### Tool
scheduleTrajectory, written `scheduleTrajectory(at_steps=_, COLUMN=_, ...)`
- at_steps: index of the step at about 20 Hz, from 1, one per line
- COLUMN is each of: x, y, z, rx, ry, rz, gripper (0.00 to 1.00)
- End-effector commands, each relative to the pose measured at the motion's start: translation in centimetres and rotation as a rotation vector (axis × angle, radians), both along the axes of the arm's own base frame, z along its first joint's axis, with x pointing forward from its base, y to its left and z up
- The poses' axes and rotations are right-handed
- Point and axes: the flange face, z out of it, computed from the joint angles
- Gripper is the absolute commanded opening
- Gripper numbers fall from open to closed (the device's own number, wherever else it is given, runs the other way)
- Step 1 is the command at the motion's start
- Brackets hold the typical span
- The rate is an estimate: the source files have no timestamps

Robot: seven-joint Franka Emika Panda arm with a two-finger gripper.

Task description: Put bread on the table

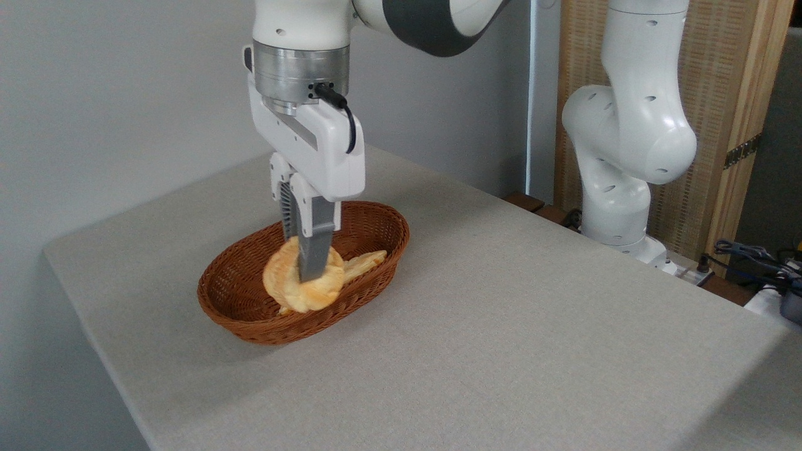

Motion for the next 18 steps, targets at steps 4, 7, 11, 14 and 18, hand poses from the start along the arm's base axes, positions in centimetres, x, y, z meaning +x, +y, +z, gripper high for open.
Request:
scheduleTrajectory(at_steps=4, x=-0.4, y=1.3, z=0.4, rx=0.112, ry=0.014, rz=-0.033, gripper=1.00)
scheduleTrajectory(at_steps=7, x=-0.5, y=1.4, z=0.6, rx=0.109, ry=0.012, rz=-0.032, gripper=1.00)
scheduleTrajectory(at_steps=11, x=-0.9, y=2.7, z=1.3, rx=0.101, ry=0.001, rz=-0.012, gripper=1.00)
scheduleTrajectory(at_steps=14, x=-0.9, y=2.8, z=1.3, rx=0.099, ry=0.001, rz=-0.010, gripper=1.00)
scheduleTrajectory(at_steps=18, x=-1.0, y=2.5, z=1.5, rx=0.088, ry=-0.003, rz=-0.001, gripper=1.00)
